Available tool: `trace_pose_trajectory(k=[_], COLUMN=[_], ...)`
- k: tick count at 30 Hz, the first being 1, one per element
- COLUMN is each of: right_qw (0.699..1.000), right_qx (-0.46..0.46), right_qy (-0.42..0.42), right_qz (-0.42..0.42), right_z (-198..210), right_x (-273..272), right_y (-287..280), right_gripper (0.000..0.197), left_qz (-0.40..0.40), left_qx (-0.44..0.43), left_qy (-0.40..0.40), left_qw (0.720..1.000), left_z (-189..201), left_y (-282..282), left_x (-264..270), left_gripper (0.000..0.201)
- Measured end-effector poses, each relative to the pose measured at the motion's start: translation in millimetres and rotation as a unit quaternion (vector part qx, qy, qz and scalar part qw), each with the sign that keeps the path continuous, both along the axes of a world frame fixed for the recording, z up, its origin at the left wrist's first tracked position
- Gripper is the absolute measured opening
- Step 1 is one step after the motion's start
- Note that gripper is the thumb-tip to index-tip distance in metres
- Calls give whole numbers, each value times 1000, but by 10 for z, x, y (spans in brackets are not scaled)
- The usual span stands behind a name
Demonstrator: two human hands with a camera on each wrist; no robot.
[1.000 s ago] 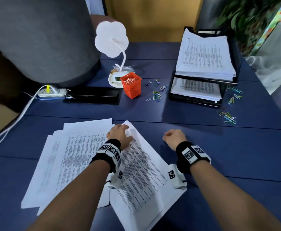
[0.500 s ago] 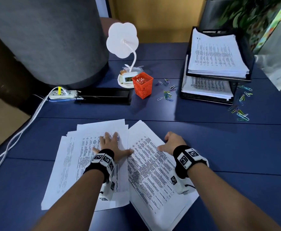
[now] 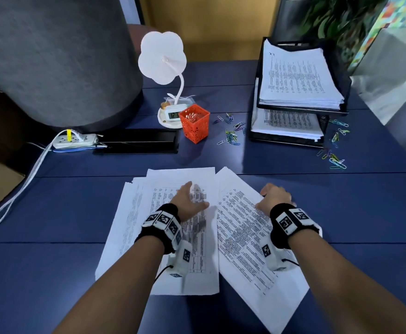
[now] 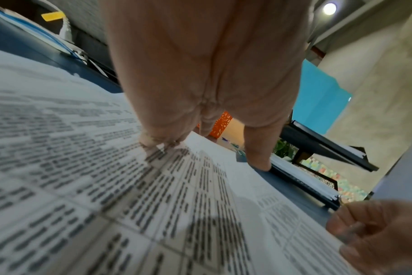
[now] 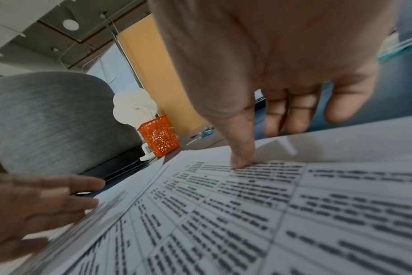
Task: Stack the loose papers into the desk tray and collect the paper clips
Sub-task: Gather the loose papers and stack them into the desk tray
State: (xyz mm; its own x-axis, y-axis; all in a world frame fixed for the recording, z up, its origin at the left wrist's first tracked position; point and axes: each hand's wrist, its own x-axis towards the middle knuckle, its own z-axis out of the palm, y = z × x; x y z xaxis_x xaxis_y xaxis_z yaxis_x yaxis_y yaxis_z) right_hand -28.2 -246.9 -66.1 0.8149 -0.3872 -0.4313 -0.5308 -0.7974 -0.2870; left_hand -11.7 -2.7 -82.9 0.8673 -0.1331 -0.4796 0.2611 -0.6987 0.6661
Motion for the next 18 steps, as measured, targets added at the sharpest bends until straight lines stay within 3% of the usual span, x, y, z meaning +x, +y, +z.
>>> trace_pose_trajectory(k=[3,7,9,11,14,18], right_qw=[998,995,990,983,979,975], right_qx=[-63,-59,-43,-49,-63,-97], right_qy=[-8,-30,-8,26,49,47], right_qz=[9,77,131,175,188,195], right_z=[-2,-29,-35,-47,-37,-23], right_x=[29,39,19,6,11,28], right_y=[-25,91,178,230,258,342], right_gripper=[40,45,46,61,74,59], left_qz=[52,119,156,195,238,210], left_qx=[-51,32,150,242,272,328], left_qy=[-39,-87,-77,-14,47,32], left_qw=[997,989,973,950,931,921], left_z=[21,-16,-50,-35,-6,30], left_y=[-61,49,178,336,563,660], left_x=[45,84,94,88,74,82], left_gripper=[79,70,76,90,112,116])
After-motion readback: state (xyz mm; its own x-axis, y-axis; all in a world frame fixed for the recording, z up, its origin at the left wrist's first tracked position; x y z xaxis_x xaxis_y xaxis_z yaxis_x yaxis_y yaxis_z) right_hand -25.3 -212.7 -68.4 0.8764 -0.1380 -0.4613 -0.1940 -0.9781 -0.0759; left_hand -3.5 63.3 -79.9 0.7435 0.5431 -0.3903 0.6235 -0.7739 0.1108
